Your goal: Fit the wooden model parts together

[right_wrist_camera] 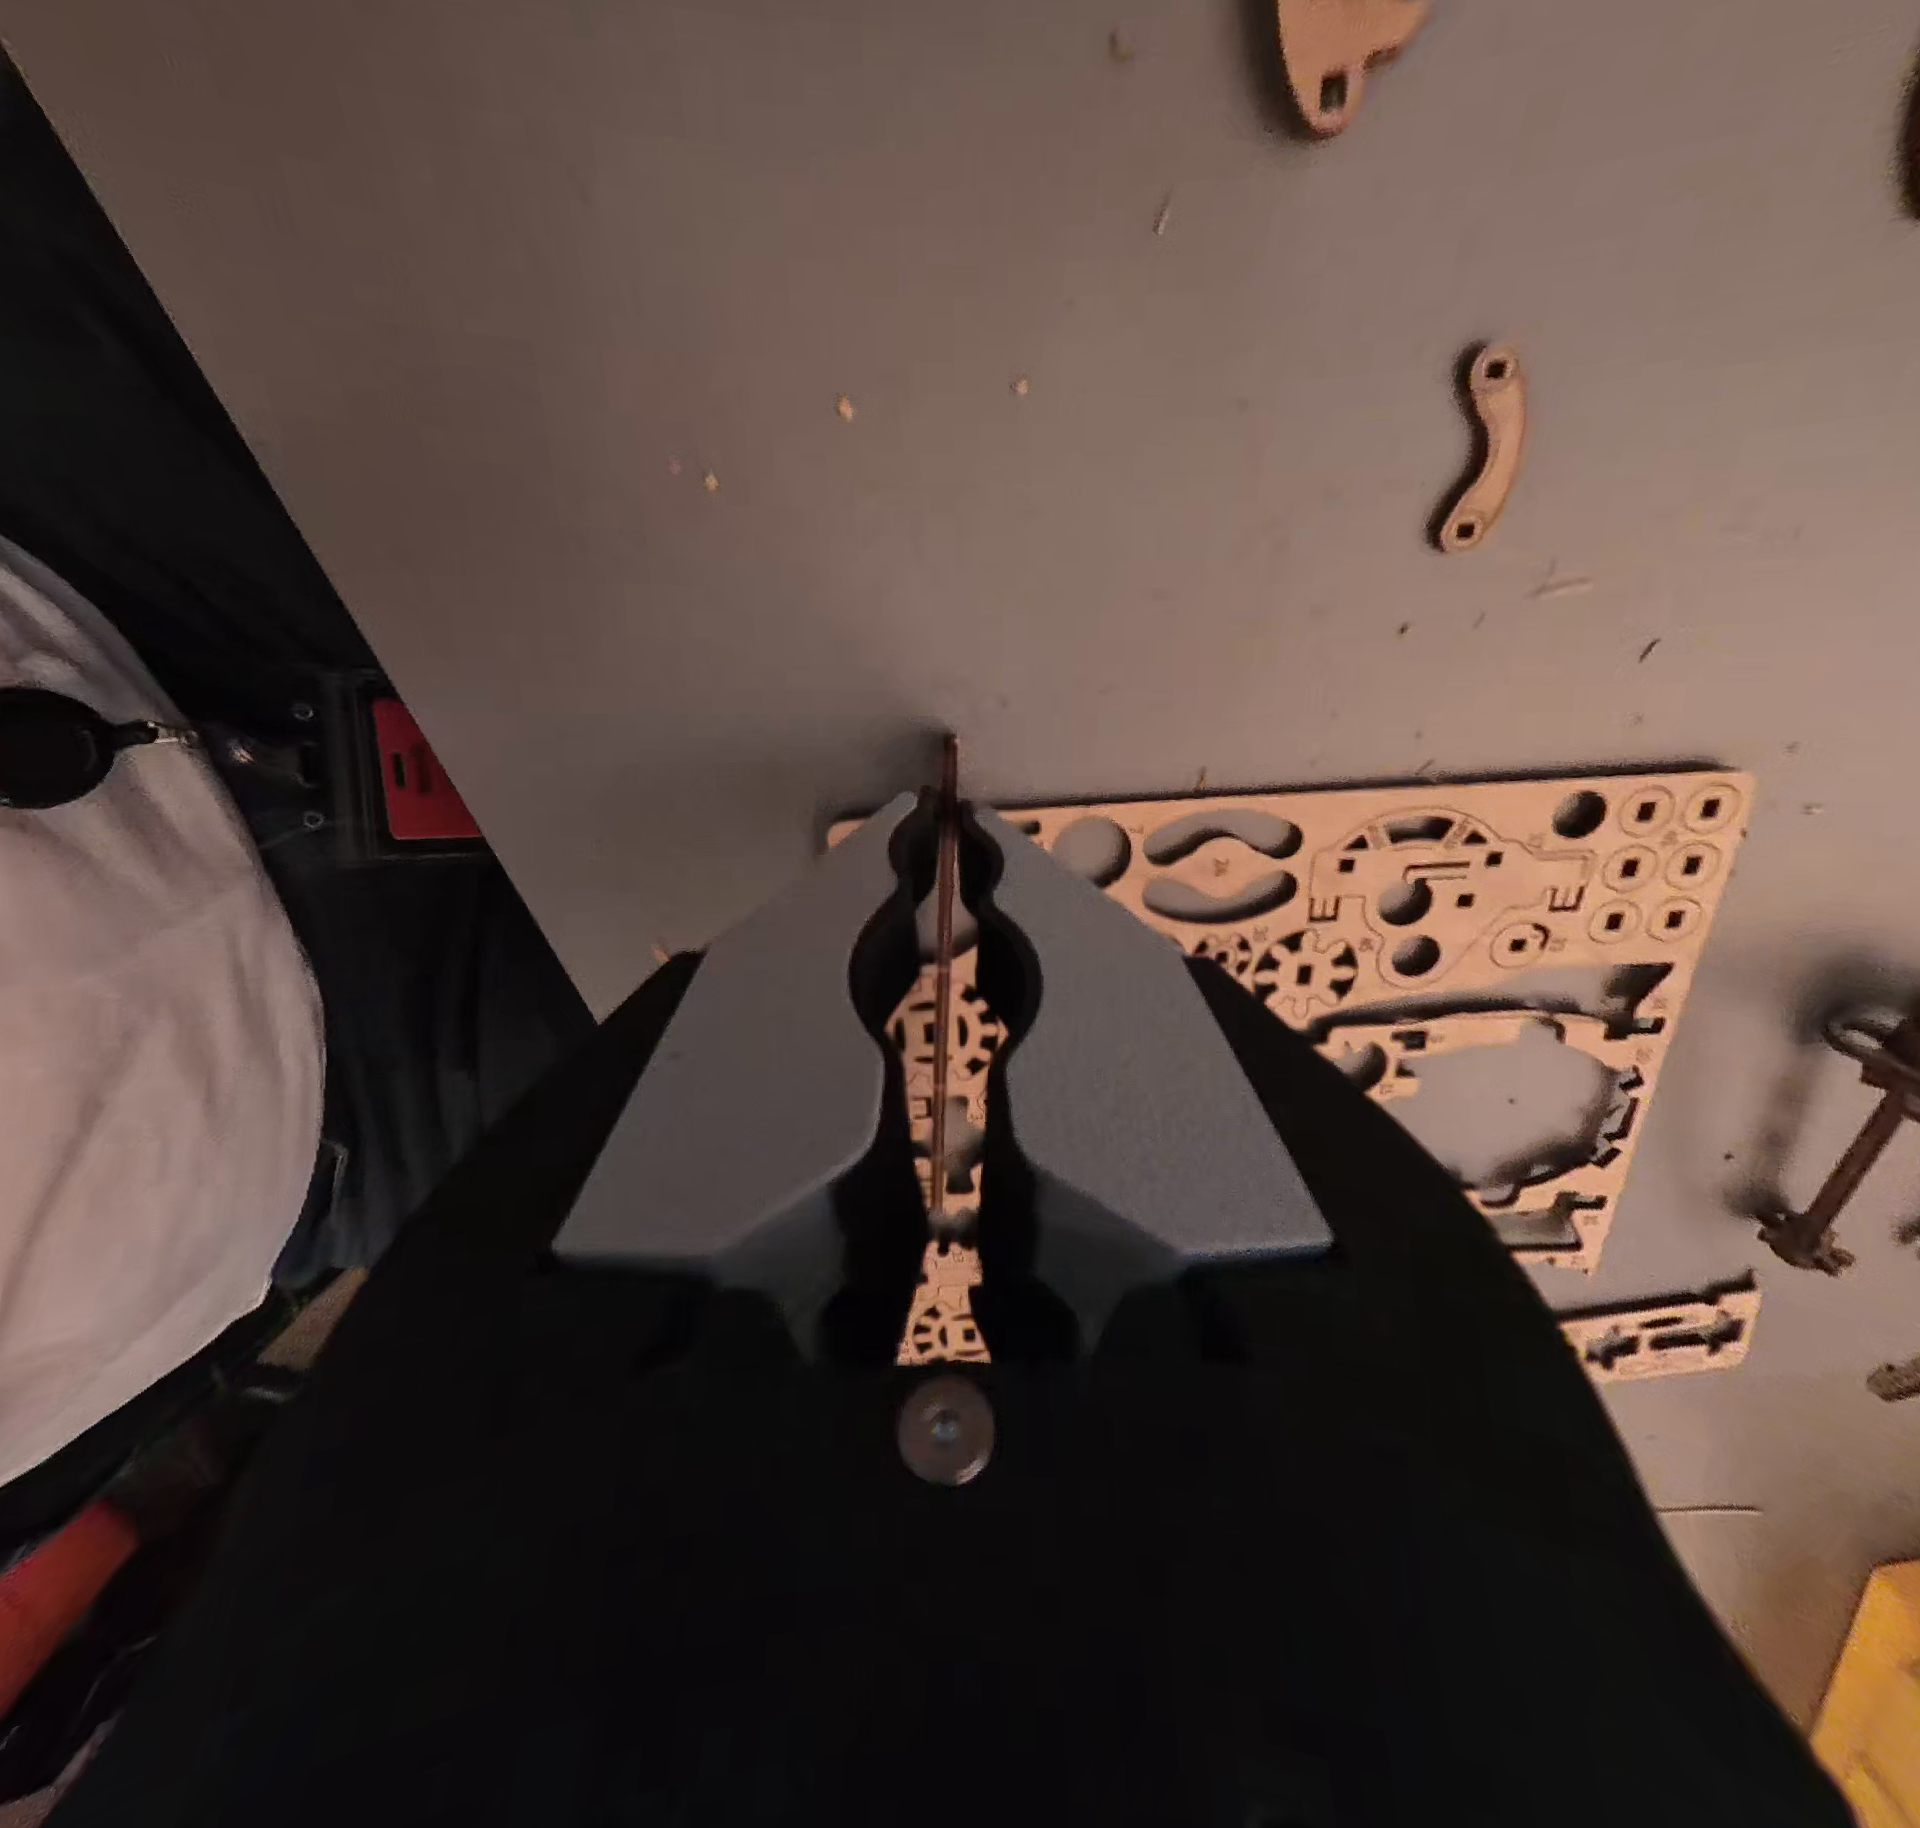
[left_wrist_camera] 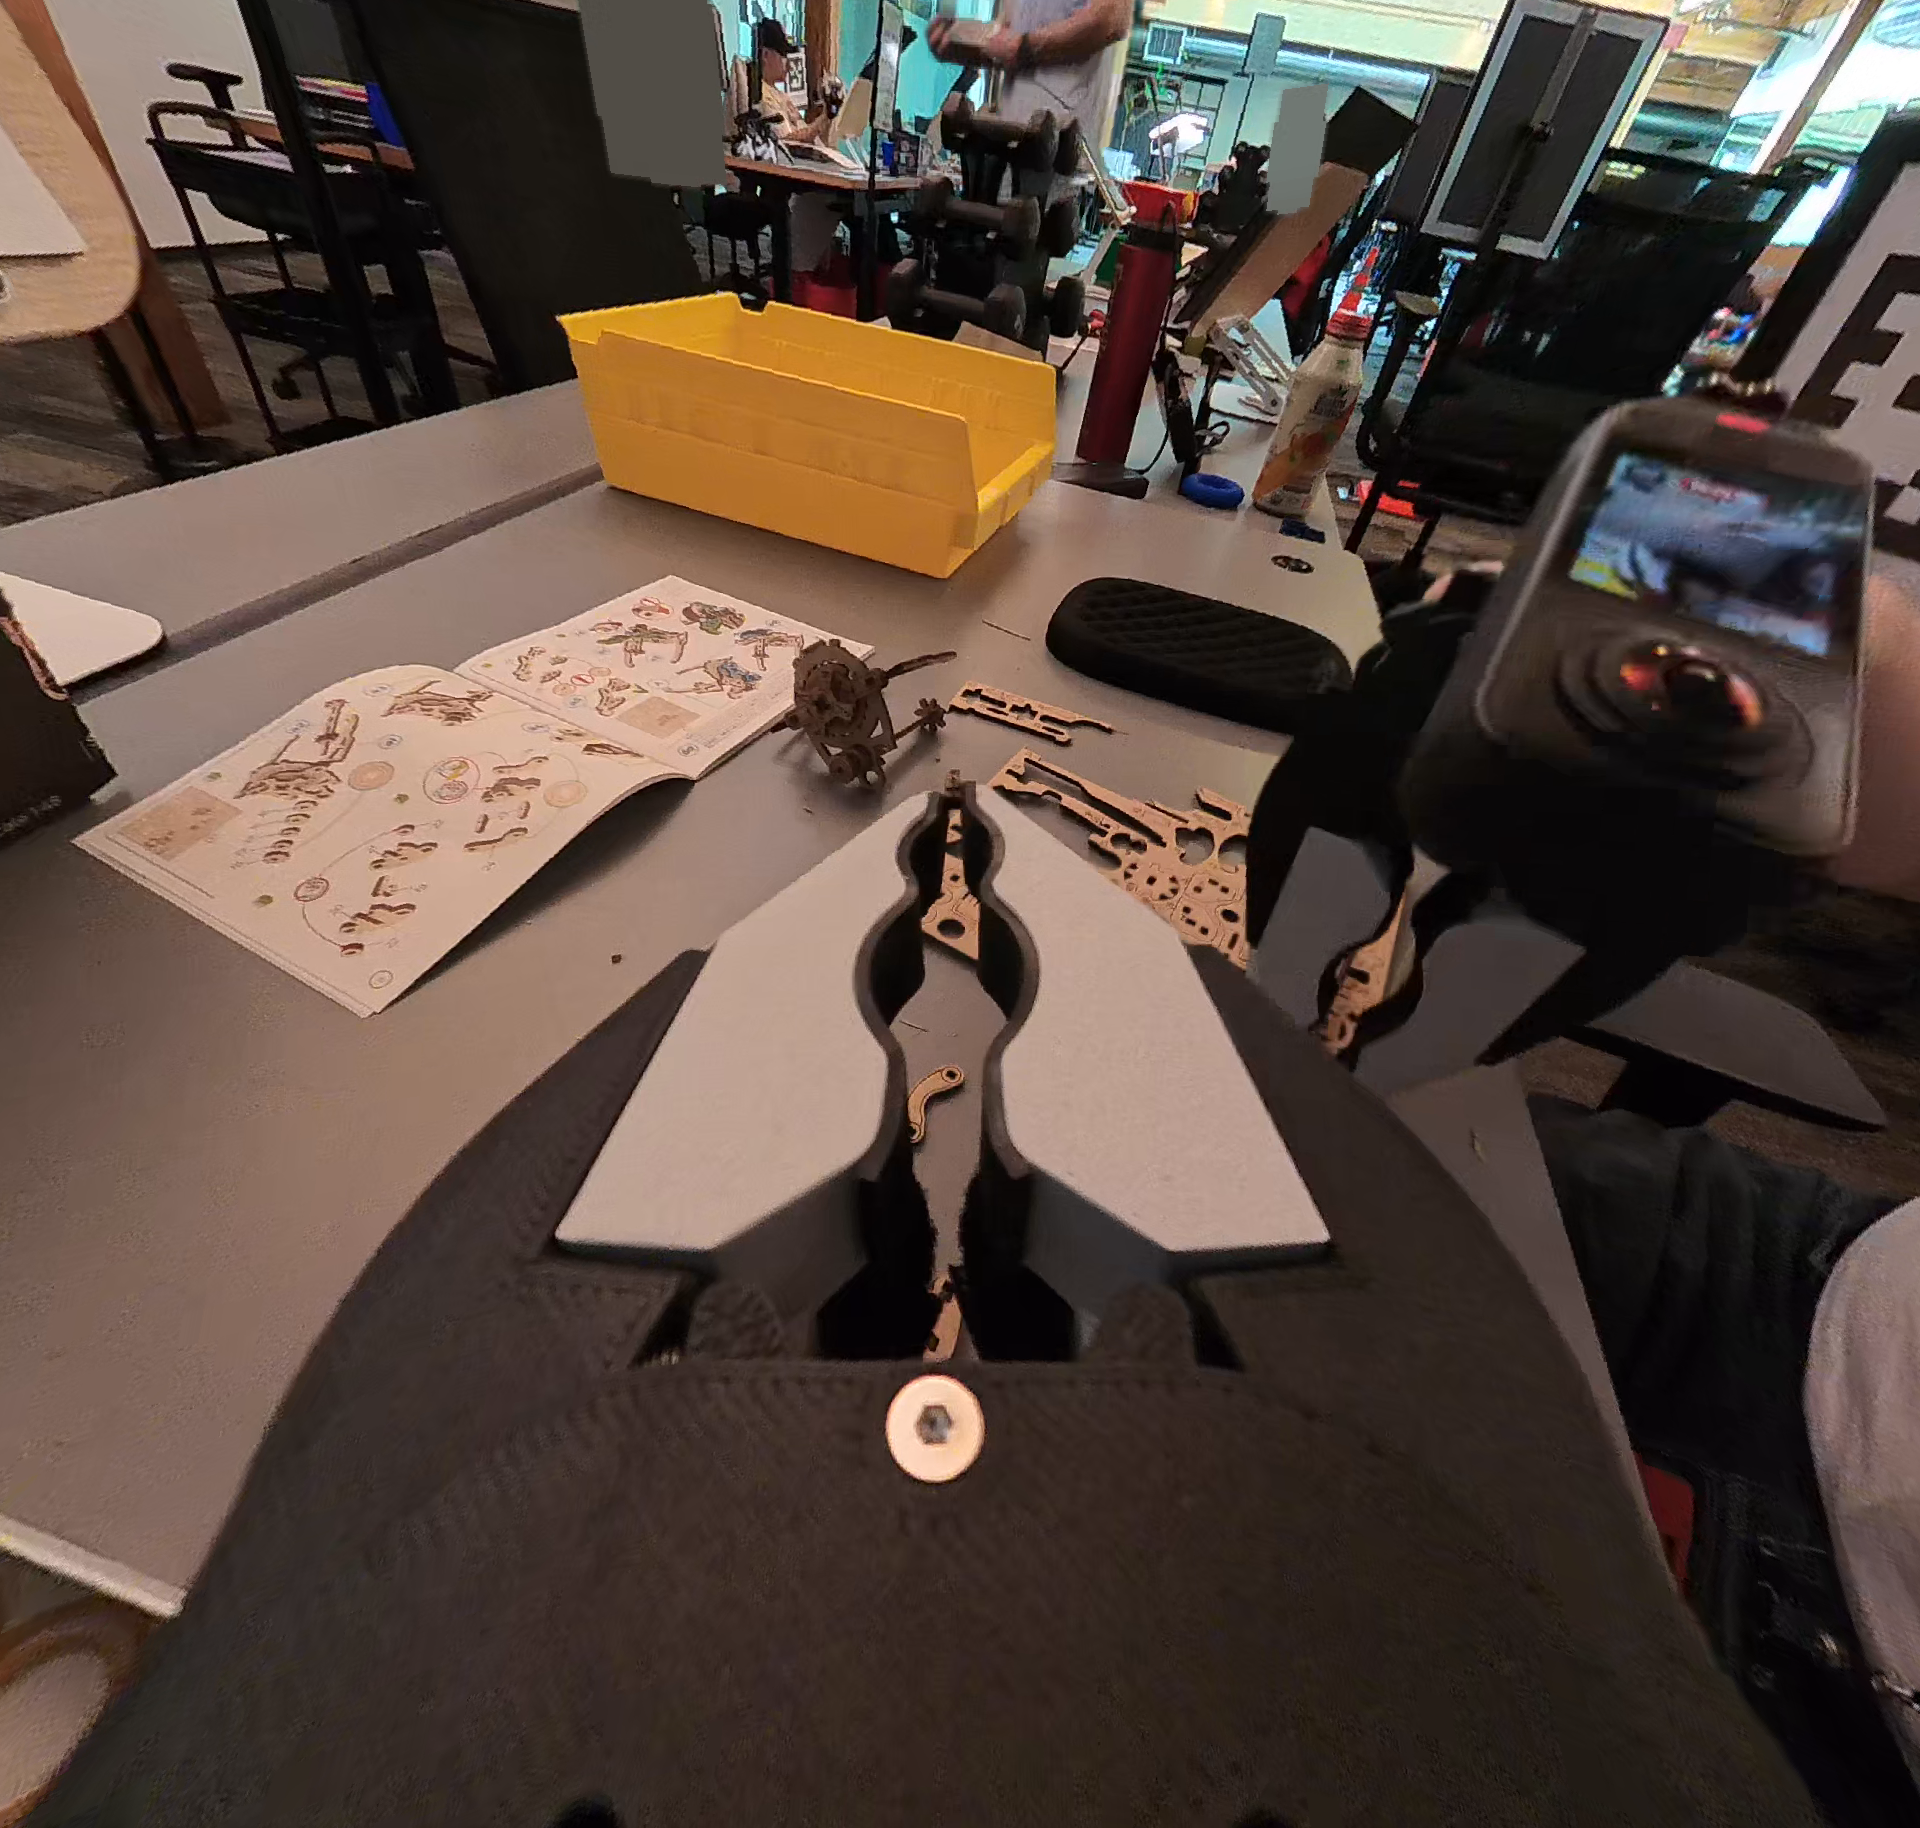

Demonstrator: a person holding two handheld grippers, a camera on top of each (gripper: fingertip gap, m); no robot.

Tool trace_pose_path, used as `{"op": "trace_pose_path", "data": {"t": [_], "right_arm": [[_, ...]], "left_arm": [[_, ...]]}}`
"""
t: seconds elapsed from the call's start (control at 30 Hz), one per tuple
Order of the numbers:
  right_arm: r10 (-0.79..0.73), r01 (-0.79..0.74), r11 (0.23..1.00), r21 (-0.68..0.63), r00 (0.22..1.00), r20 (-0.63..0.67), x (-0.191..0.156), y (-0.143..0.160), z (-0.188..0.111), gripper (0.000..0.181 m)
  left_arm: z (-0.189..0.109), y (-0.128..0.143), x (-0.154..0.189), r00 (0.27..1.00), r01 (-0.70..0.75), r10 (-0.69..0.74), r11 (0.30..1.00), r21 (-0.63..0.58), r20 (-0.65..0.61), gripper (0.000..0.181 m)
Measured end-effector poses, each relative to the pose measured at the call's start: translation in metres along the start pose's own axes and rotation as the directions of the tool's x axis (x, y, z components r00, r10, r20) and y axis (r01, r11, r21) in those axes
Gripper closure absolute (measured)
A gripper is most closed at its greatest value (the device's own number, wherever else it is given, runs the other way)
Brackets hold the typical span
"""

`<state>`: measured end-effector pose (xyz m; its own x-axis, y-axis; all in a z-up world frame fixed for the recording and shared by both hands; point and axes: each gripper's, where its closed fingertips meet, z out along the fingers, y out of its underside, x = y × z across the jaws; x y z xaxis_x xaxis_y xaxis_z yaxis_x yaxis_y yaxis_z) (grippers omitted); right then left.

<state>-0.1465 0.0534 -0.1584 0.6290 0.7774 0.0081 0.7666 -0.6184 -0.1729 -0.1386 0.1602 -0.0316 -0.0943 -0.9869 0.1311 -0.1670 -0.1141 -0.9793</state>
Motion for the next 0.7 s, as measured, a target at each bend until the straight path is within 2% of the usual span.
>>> {"op": "trace_pose_path", "data": {"t": [0.13,0.33,0.6,0.7], "right_arm": [[-0.018,0.017,0.999,0.041,1.000,0.017,-0.004,-0.006,-0.005,0.181],[-0.013,0.012,1.000,0.014,1.000,0.029,-0.005,0.003,0.000,0.180],[-0.011,0.010,0.999,0.042,1.000,0.014,-0.005,0.002,0.001,0.180],[-0.024,0.026,0.993,0.118,1.000,-0.017,-0.001,-0.005,-0.011,0.180]], "left_arm": [[-0.003,-0.004,-0.001,0.999,0.033,-0.033,0.999,0.022,-0.013,0.181],[-0.003,-0.005,0.001,1.000,0.028,-0.027,0.999,0.022,-0.013,0.181],[-0.004,-0.006,0.002,1.000,0.026,-0.026,0.999,0.024,-0.016,0.181],[-0.004,-0.006,0.002,1.000,0.022,-0.022,1.000,0.021,-0.013,0.181]]}}
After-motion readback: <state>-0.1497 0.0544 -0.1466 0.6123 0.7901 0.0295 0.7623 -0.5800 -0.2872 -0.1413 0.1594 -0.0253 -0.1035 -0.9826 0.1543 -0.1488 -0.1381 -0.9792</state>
